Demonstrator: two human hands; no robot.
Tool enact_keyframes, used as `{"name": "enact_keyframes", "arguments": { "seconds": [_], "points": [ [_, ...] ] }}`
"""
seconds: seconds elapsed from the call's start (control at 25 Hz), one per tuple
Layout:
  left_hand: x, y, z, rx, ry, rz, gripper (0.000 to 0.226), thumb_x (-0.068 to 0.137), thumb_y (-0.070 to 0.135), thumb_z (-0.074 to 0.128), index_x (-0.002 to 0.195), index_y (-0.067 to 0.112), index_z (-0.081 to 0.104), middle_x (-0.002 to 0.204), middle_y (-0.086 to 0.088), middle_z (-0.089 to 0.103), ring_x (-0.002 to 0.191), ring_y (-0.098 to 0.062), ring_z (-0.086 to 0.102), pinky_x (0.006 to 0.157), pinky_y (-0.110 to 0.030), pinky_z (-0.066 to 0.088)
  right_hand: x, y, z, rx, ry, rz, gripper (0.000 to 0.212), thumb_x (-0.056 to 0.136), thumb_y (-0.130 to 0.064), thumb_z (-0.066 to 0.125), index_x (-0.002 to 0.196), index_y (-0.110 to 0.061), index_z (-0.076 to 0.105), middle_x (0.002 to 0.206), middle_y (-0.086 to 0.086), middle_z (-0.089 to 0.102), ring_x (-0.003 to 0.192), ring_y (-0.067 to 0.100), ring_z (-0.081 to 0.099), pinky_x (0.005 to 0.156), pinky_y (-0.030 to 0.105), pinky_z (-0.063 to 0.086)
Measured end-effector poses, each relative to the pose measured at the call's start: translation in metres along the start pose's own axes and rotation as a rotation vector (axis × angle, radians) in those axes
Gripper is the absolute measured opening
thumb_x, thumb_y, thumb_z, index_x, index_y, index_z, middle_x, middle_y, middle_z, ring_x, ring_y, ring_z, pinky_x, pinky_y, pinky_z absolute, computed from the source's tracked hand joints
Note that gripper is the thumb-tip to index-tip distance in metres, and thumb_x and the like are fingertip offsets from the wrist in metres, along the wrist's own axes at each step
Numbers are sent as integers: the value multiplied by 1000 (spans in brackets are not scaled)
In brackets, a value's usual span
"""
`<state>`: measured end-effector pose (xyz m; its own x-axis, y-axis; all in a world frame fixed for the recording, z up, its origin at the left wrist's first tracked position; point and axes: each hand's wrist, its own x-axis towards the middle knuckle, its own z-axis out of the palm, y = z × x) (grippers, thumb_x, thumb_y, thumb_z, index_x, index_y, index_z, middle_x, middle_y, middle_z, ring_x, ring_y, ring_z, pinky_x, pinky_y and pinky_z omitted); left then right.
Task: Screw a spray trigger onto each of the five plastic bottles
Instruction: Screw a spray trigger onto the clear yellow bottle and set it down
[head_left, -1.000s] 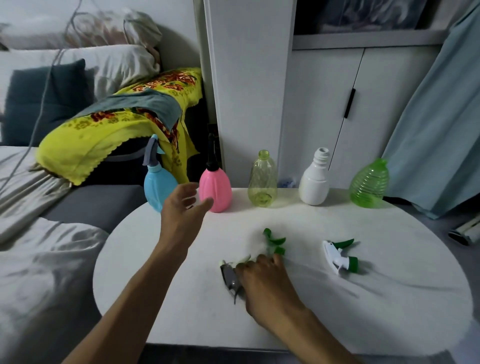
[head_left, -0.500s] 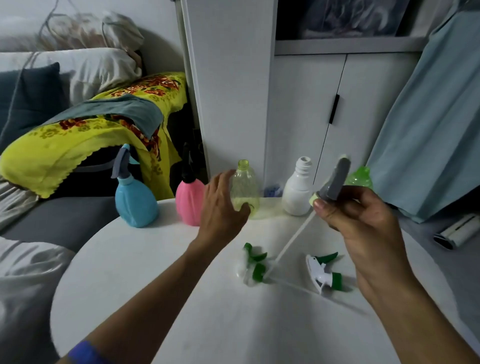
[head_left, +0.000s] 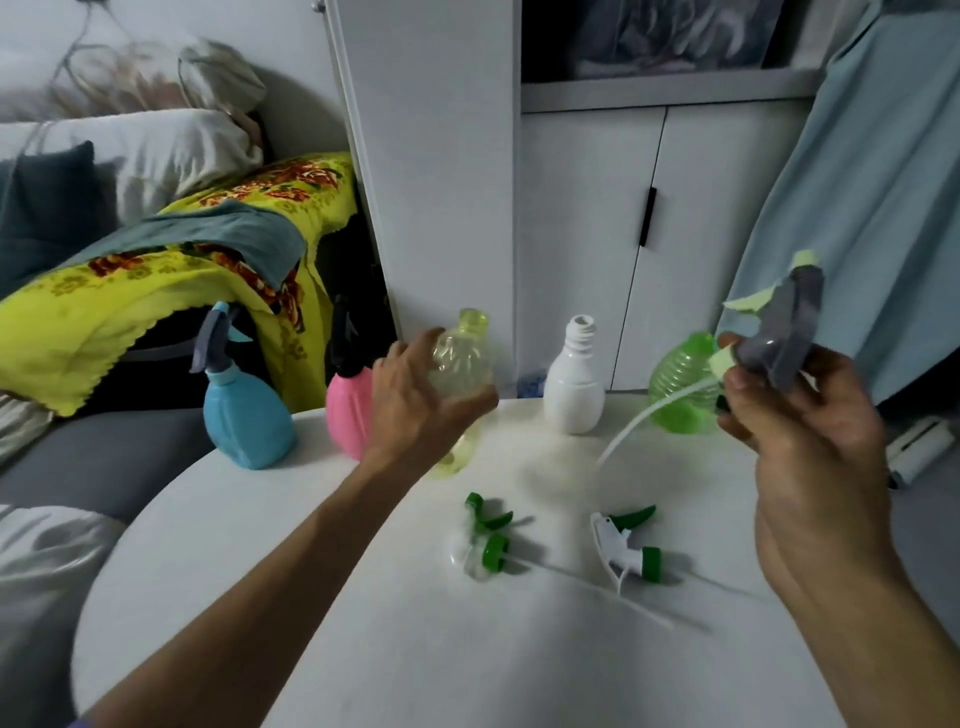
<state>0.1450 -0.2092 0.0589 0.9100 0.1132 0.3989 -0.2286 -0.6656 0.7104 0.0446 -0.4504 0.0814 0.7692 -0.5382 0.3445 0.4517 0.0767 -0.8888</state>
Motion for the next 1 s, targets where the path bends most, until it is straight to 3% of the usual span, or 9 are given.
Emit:
{"name": "enact_keyframes", "arguments": {
  "seconds": [0.08, 0.2, 0.36, 0.6, 0.84, 1.0],
  "points": [
    [-36, -2, -43, 170, -31, 65, 79, 53, 56, 74, 125, 29, 55, 104, 5, 49, 94, -17, 43, 74, -32, 40, -10, -4, 2, 87, -36, 49, 21, 92, -11, 63, 105, -27, 65, 110, -8, 76, 107, 12, 66, 84, 29, 49],
    [-94, -2, -78, 213, -104, 115, 77, 52, 58, 74, 123, 35, 52, 100, 14, 54, 87, -13, 53, 66, -19, 41, -19, -3, 1, 207, -85, 137, 16, 92, -19, 60, 104, -29, 66, 124, -5, 71, 117, 18, 61, 93, 38, 46],
    [-123, -14, -94, 354, -95, 123, 79, 55, 42, 87, 127, 23, 59, 104, 0, 72, 87, -27, 65, 74, -36, 49, -33, -13, 15, 342, -138, 194, 16, 94, -21, 54, 101, -32, 64, 129, -5, 67, 117, 20, 57, 98, 39, 41],
    [-125, -29, -97, 463, -112, 98, 76, 61, 49, 77, 129, 25, 53, 107, 3, 69, 93, -26, 62, 80, -37, 47, -46, -9, 36, 363, -205, 194, 24, 92, -18, 52, 115, -24, 57, 144, 8, 55, 118, 20, 55, 90, 34, 44],
    [-123, -33, -94, 452, -114, 88, 75, 61, 50, 72, 129, 28, 52, 108, 5, 68, 94, -24, 61, 80, -36, 46, -46, -5, 41, 386, -217, 218, 26, 94, -20, 51, 119, -26, 54, 135, -3, 64, 115, 16, 59, 90, 34, 45],
    [-123, -34, -88, 442, -130, 82, 73, 61, 50, 72, 128, 29, 52, 109, 6, 68, 93, -23, 60, 80, -35, 45, -43, -5, 38, 343, -218, 190, 28, 97, -17, 48, 124, -23, 50, 137, -1, 62, 118, 17, 57, 90, 34, 44]
  ]
}}
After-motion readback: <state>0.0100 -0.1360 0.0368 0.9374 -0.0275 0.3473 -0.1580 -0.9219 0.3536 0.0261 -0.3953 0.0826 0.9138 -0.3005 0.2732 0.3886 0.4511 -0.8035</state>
